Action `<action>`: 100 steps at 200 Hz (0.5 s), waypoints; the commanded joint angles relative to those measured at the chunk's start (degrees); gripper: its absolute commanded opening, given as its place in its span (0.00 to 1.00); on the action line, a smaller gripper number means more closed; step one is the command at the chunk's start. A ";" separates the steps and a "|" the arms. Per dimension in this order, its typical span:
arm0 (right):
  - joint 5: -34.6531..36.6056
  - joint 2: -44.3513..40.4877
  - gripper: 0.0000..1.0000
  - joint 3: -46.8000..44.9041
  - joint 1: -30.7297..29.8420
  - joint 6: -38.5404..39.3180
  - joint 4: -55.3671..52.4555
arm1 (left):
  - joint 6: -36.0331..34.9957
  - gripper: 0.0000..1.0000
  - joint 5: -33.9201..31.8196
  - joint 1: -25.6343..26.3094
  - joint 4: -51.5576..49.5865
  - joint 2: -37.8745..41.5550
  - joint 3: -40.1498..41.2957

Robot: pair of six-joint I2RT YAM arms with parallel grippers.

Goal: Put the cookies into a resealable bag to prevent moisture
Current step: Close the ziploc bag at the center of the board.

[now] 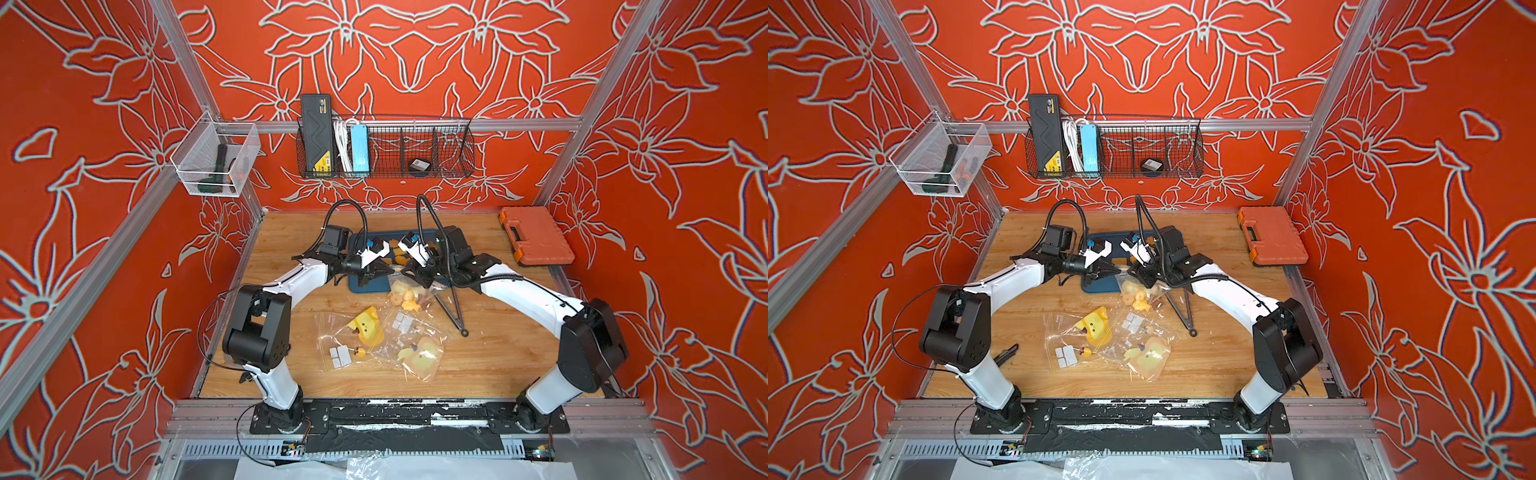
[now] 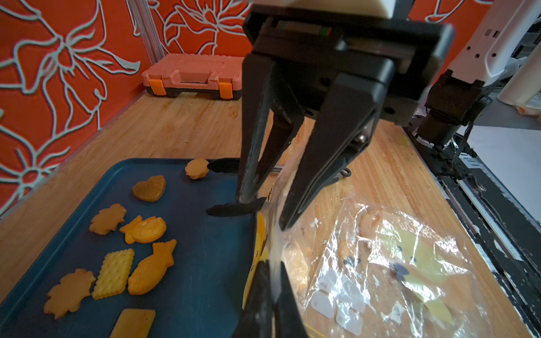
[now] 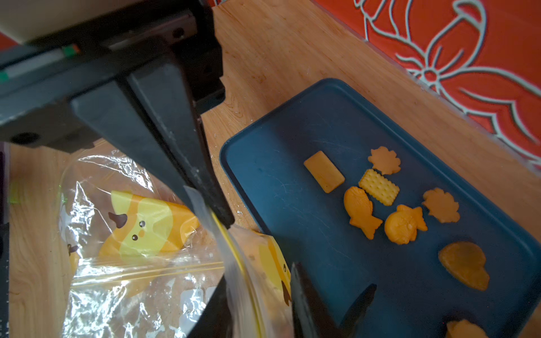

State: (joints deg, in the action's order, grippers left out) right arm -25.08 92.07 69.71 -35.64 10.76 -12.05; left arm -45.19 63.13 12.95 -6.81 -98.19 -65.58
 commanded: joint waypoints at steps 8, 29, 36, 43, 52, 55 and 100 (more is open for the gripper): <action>-3.71 1.59 0.00 2.68 -0.48 0.94 0.14 | -1.39 0.00 1.55 -0.12 -0.54 1.49 -1.52; -3.94 1.19 0.50 1.32 -0.74 1.40 2.87 | -1.15 0.00 1.38 -0.21 -0.28 1.59 -1.49; -4.07 1.01 0.52 0.84 -0.75 2.09 3.51 | -0.93 0.00 1.14 -0.28 -0.01 1.60 -1.43; -4.19 0.79 0.52 0.50 -0.75 3.12 3.67 | -0.65 0.00 1.00 -0.42 0.48 1.73 -1.27; -3.95 0.50 0.52 -0.09 -0.75 4.69 3.83 | 0.18 0.00 0.56 -0.55 1.77 1.95 -0.81; -3.90 0.36 0.52 -0.28 -0.75 5.37 3.97 | 0.57 0.00 0.51 -0.62 2.26 2.03 -0.64; -2.47 0.33 0.40 -1.69 -0.75 14.37 2.44 | 1.60 0.12 0.76 -0.82 3.46 1.94 -0.29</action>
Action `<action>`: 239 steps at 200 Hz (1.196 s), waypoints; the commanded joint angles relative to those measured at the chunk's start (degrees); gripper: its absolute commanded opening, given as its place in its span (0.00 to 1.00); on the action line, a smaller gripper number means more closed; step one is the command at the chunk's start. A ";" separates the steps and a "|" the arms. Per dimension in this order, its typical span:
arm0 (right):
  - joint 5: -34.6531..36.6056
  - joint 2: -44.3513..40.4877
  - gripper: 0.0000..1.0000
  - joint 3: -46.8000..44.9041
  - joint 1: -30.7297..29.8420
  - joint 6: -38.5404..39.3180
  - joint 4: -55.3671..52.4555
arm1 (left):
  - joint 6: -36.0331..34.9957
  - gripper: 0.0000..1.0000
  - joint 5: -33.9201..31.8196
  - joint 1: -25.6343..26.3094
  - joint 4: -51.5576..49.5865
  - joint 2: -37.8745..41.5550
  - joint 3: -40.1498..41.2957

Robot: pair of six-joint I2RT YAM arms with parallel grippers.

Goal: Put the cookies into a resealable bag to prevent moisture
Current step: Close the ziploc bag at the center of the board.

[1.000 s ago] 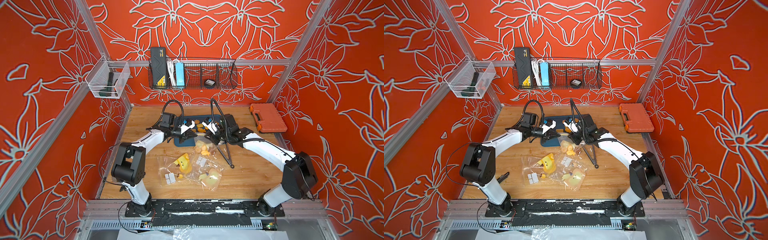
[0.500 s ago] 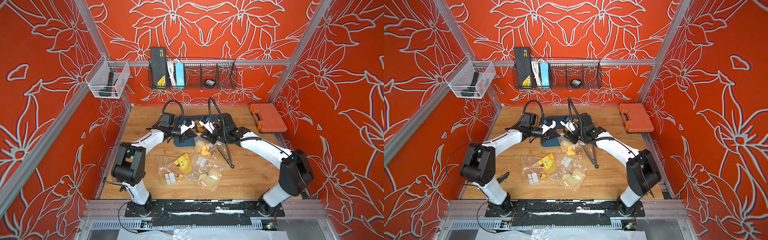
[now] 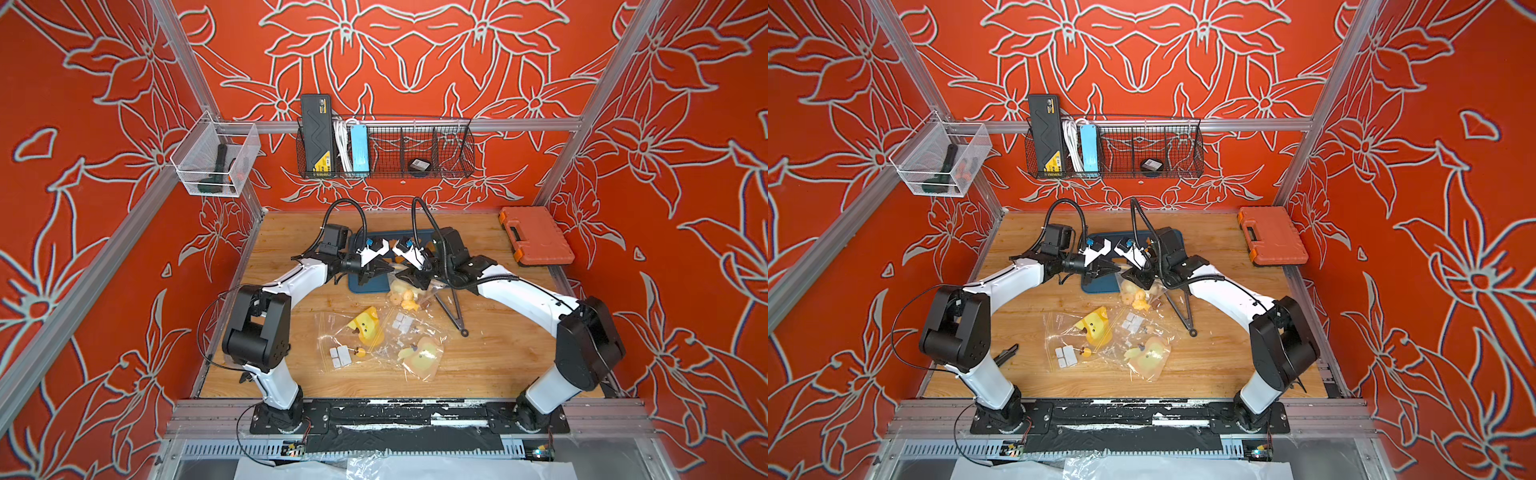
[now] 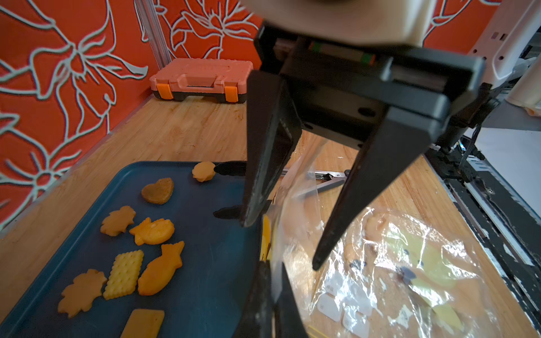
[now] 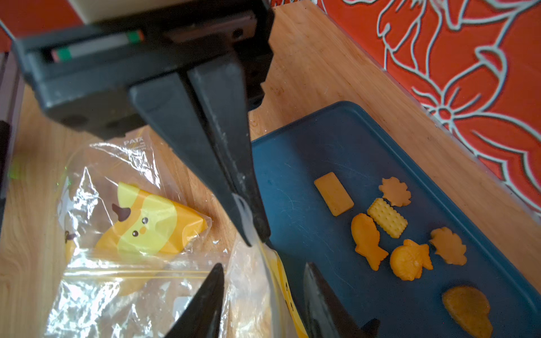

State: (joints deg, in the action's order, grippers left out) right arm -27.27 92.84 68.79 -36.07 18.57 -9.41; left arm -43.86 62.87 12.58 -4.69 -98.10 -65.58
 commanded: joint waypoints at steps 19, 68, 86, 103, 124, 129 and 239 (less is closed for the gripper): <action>1.24 -0.32 0.39 -0.59 -0.31 7.32 -0.23 | 0.63 0.31 0.86 -0.54 1.83 2.04 -0.08; 2.94 -1.04 0.38 -1.49 -0.22 6.74 1.13 | 0.36 0.15 1.05 -0.63 1.45 1.78 -0.25; 2.86 -0.35 0.38 -0.97 -0.22 7.16 0.90 | -0.27 0.00 1.28 -0.63 0.77 1.75 -0.42; 2.00 0.35 0.37 -0.14 -0.22 7.05 1.14 | -0.44 0.00 1.55 -0.63 0.56 1.73 -0.51; 0.42 1.02 0.36 0.92 -0.23 6.94 1.40 | -0.53 0.00 1.46 -0.63 0.38 1.66 -0.60; 0.40 1.16 0.36 1.11 -0.24 6.92 1.41 | -0.53 0.00 1.47 -0.63 0.27 1.67 -0.59; 6.01 -0.88 0.37 -1.91 -0.22 5.40 7.73 | -0.68 0.00 1.76 -0.71 -0.02 1.45 -0.76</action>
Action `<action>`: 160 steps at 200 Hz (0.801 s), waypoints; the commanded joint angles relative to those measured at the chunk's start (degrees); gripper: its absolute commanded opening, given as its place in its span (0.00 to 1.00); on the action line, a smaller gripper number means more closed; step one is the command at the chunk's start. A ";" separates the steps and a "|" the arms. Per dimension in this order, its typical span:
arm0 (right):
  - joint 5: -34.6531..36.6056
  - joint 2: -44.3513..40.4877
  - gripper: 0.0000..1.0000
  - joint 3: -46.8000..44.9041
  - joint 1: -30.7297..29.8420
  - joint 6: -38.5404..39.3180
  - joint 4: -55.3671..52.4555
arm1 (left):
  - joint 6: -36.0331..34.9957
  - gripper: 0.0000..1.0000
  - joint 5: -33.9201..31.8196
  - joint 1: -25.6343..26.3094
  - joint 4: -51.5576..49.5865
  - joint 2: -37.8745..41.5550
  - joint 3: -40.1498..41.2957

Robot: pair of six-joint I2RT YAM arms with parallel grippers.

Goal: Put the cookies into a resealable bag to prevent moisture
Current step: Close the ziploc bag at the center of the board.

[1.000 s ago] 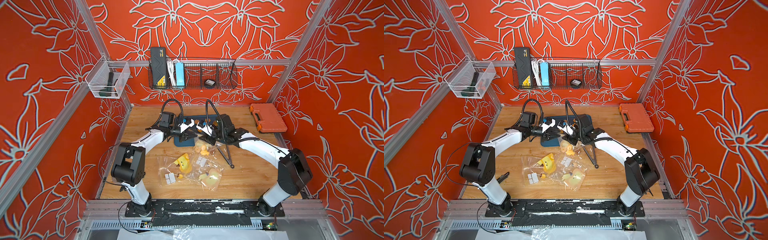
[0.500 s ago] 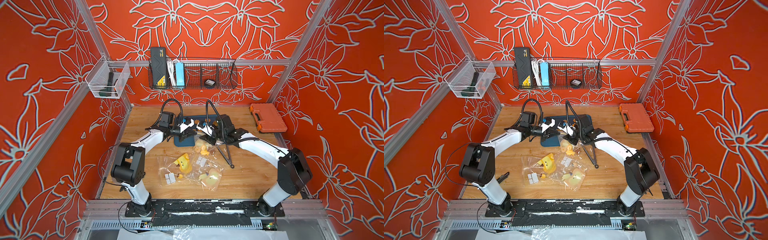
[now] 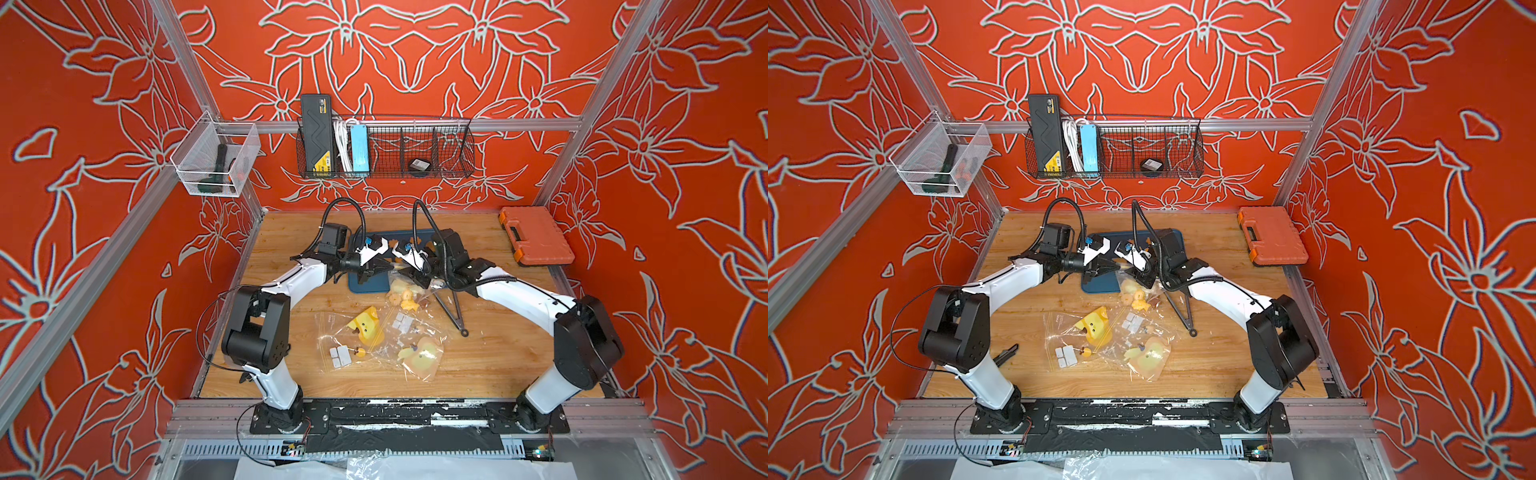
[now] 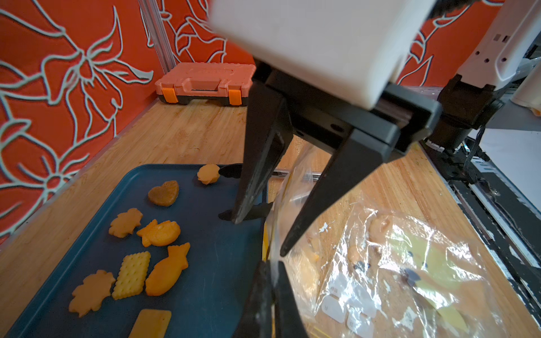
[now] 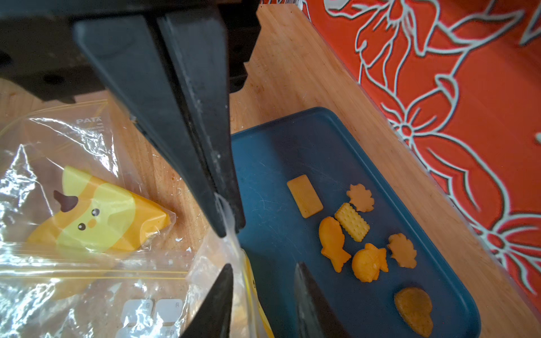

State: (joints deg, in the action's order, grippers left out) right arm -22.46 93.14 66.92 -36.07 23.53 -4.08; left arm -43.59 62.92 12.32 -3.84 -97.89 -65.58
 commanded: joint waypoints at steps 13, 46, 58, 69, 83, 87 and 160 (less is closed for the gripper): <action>-0.15 -0.26 0.36 1.28 -0.26 0.73 1.27 | -0.88 0.00 1.77 -0.40 -0.85 1.29 -0.82; -2.55 1.24 0.31 3.03 -0.31 0.39 0.85 | -0.91 0.00 1.78 -0.45 -0.87 1.37 -0.78; -2.87 1.67 0.30 3.47 -0.31 0.29 0.74 | -0.94 0.00 1.77 -0.39 -0.86 1.31 -0.78; -3.30 1.94 0.30 3.87 -0.31 0.30 0.56 | -0.97 0.00 1.78 -0.44 -0.89 1.30 -0.78; -3.83 2.29 0.28 4.40 -0.31 0.29 0.27 | -0.97 0.00 1.78 -0.45 -0.88 1.31 -0.75; -3.98 2.37 0.28 4.60 -0.27 0.33 0.17 | -0.97 0.00 1.77 -0.39 -0.91 1.30 -0.77; -6.35 3.10 0.22 5.80 -0.40 0.38 -1.37 | -0.97 0.00 1.78 -0.45 -0.95 1.29 -0.86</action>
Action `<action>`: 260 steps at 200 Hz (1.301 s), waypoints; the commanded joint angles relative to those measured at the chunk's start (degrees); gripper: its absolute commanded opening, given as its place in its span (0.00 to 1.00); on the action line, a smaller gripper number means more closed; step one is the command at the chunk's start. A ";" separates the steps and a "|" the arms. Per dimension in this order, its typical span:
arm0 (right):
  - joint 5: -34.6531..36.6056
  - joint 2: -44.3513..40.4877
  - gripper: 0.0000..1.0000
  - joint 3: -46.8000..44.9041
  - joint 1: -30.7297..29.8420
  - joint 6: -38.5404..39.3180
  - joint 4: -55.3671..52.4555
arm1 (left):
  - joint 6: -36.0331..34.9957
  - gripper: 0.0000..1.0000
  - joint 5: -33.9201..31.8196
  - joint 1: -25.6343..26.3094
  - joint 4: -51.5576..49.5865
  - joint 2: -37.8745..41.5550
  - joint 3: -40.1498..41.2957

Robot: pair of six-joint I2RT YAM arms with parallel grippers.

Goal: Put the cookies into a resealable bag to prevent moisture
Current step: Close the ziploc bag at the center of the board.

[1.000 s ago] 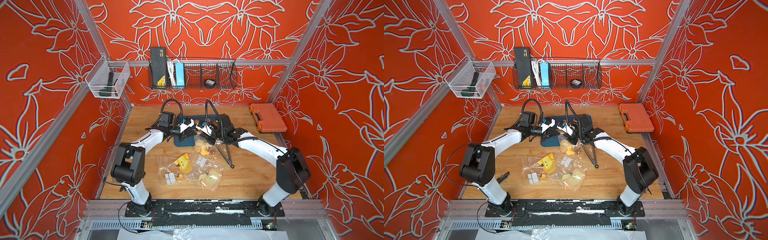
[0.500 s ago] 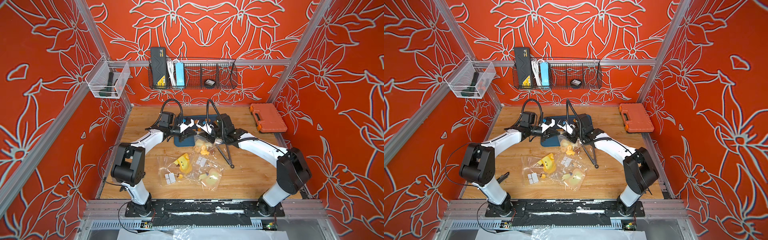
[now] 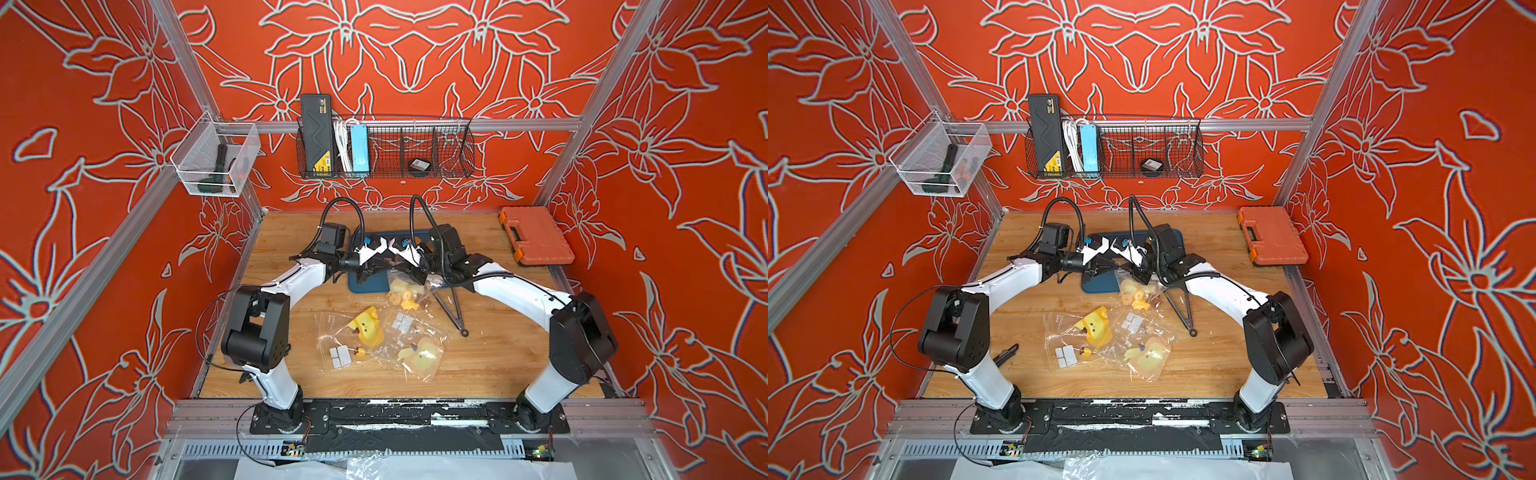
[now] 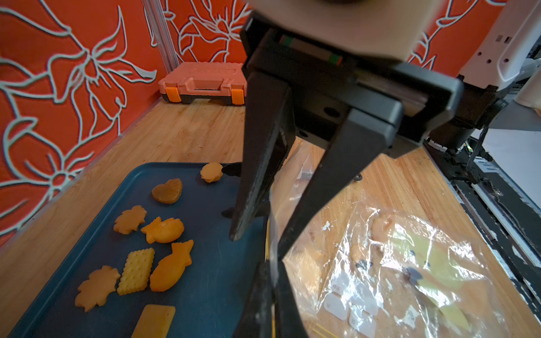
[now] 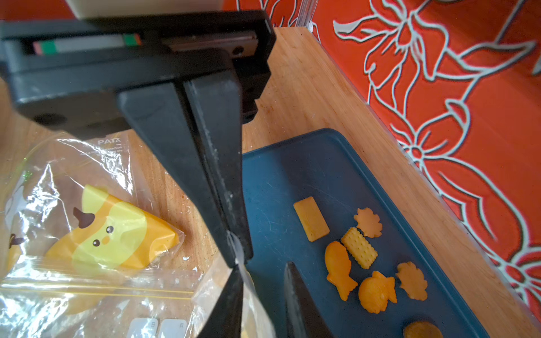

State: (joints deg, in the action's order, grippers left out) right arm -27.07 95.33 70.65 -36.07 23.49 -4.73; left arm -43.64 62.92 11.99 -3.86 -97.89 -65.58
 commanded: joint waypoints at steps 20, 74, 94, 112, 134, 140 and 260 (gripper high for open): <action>-1.86 1.00 0.00 2.19 -0.40 0.51 -1.51 | -0.92 0.00 1.77 -0.12 -0.91 1.37 -0.86; 0.49 -0.32 0.12 -0.07 -0.40 -0.69 1.03 | -0.93 0.00 1.77 -0.12 -0.90 1.45 -0.76; 0.25 0.02 0.00 1.36 -0.40 0.34 -2.25 | -0.99 0.00 1.78 -0.17 -0.98 1.35 -0.86; 1.45 -0.43 0.14 0.16 -0.40 -0.30 -0.01 | -1.00 0.00 1.77 -0.15 -0.99 1.36 -0.79; 2.74 -0.95 0.00 -0.60 -0.40 0.26 -0.02 | -1.09 0.00 1.77 -0.21 -1.10 1.32 -0.86; 2.46 -0.79 0.00 0.04 -0.33 0.70 -1.51 | -1.10 0.00 1.77 -0.21 -1.09 1.36 -0.83; 5.24 -2.78 0.00 -3.14 -0.05 -0.31 1.44 | -1.19 0.00 1.77 -0.30 -1.25 1.44 -0.86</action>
State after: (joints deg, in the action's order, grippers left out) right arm -23.22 94.35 68.58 -36.53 22.92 -3.97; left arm -43.72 62.70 11.66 -4.21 -97.89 -65.69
